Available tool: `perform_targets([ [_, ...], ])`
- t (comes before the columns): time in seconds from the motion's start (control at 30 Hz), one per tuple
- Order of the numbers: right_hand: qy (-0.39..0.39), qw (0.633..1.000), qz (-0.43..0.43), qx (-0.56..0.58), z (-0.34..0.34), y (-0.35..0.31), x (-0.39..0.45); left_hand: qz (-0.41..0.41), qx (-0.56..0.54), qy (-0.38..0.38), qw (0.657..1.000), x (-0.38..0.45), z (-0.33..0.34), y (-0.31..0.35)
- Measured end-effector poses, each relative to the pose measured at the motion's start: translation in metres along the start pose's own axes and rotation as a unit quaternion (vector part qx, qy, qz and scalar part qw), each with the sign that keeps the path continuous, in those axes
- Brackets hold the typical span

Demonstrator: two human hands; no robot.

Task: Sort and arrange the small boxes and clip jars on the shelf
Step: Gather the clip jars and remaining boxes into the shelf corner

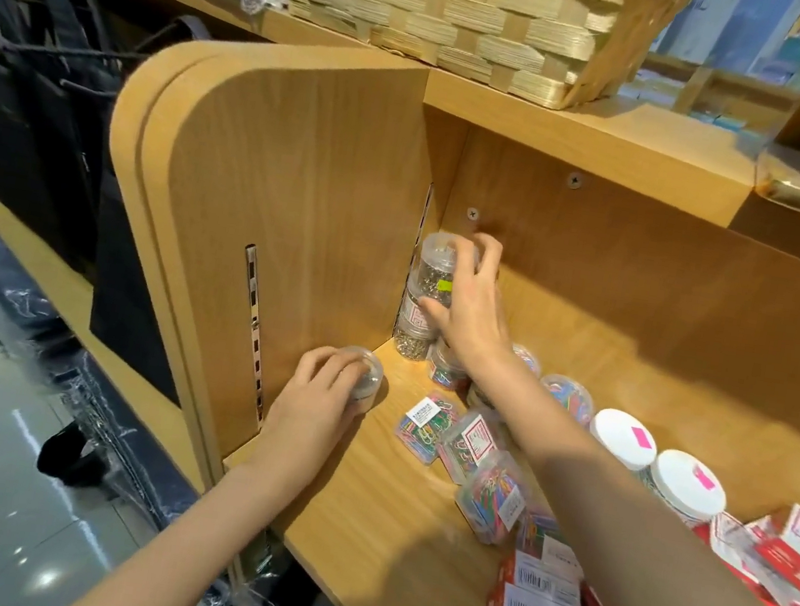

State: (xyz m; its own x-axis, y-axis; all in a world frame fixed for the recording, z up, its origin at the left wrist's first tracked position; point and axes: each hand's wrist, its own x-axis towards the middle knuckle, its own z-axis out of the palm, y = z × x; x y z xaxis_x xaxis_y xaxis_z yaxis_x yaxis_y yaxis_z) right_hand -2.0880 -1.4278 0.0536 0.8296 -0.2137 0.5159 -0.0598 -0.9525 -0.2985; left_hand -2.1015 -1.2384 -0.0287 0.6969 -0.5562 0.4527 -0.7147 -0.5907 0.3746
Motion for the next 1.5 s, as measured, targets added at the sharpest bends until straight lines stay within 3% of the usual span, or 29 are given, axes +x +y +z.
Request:
perform_targets([
  [0.1, 0.034, 0.993, -0.049, -0.101, -0.005, 0.008, -0.001, 0.018, 0.097, 0.012, 0.995, 0.016, 0.012, 0.003],
  [0.2, 0.011, 0.988, -0.056, -0.146, -0.01, 0.008, 0.001, 0.0, 0.081, 0.01, 0.997, 0.026, 0.022, 0.005],
  [0.33, -0.018, 0.998, -0.031, -0.048, -0.013, 0.008, -0.001, 0.0, 0.035, 0.008, 0.999, 0.029, 0.028, 0.005],
  [0.43, 0.024, 0.999, -0.017, 0.02, -0.018, 0.01, -0.014, 0.024, -0.014, 0.015, 0.999, 0.025, 0.029, 0.004],
  [0.53, 0.044, 0.996, -0.064, 0.039, -0.018, 0.004, -0.033, 0.035, -0.053, 0.027, 0.998, 0.02, 0.031, 0.001],
  [0.7, -0.062, 0.992, -0.104, -0.04, -0.002, -0.005, -0.049, -0.026, -0.154, 0.062, 0.986, 0.016, 0.026, 0.009],
  [0.93, -0.147, 0.983, -0.106, 0.032, -0.009, -0.004, -0.052, -0.088, -0.251, 0.07, 0.962, 0.016, 0.021, 0.017],
  [1.07, -0.138, 0.983, -0.047, 0.108, -0.033, 0.01, -0.062, -0.089, -0.201, 0.101, 0.97, 0.015, 0.019, 0.025],
  [1.17, -0.143, 0.983, -0.008, 0.112, -0.063, 0.035, -0.08, -0.046, -0.165, 0.119, 0.978, -0.001, 0.016, 0.038],
  [1.3, -0.228, 0.965, 0.084, 0.095, -0.098, 0.053, -0.116, -0.014, -0.194, 0.036, 0.98, -0.012, 0.026, 0.058],
  [1.4, -0.332, 0.926, 0.166, 0.07, -0.1, 0.047, -0.143, -0.077, -0.219, -0.018, 0.973, -0.006, 0.039, 0.069],
  [1.5, -0.331, 0.93, 0.155, 0.023, -0.08, 0.038, -0.158, -0.141, -0.22, -0.071, 0.963, 0.006, 0.049, 0.072],
])
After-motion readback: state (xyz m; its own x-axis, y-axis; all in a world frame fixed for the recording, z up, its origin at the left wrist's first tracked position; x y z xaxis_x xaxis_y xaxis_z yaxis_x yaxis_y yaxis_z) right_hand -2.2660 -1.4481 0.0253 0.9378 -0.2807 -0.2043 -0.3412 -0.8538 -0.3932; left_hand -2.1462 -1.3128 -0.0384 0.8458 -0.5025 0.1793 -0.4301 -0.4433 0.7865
